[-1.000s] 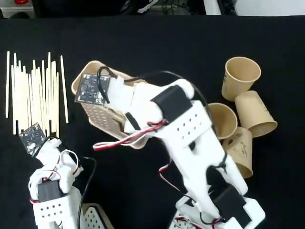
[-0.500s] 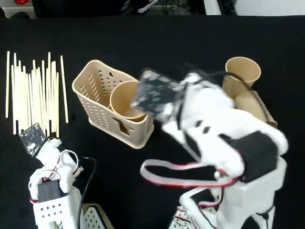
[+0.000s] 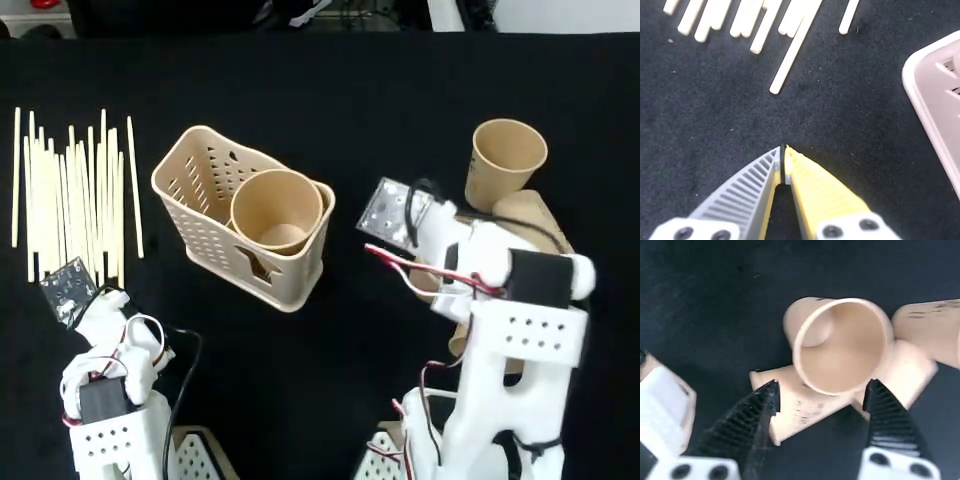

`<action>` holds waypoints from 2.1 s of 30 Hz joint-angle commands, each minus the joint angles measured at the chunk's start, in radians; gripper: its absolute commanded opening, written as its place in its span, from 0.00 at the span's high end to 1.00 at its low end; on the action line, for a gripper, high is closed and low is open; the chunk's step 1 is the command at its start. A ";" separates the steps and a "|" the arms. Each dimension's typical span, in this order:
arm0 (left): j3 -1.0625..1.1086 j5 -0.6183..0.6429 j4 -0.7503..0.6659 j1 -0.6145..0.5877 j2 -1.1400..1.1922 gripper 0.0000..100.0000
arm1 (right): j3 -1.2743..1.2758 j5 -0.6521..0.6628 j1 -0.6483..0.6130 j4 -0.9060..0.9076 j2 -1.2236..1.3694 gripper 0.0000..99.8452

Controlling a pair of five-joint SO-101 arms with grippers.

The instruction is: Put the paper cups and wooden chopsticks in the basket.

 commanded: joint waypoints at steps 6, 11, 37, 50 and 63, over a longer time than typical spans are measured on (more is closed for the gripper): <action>0.016 0.006 0.005 0.012 -0.005 0.97 | 0.260 -0.012 0.003 -0.272 -0.019 0.72; 0.016 0.006 0.005 0.012 -0.005 0.97 | 0.352 -0.009 0.003 -0.359 -0.019 0.72; 0.016 0.006 0.005 0.012 -0.005 0.97 | 0.031 -0.015 0.002 -0.138 -0.028 0.99; 0.016 0.006 0.005 0.012 -0.005 0.97 | -0.642 -0.304 -0.308 0.055 -0.019 0.99; 0.016 0.006 0.005 0.012 -0.005 0.97 | -0.746 -0.531 -0.810 0.049 0.159 0.99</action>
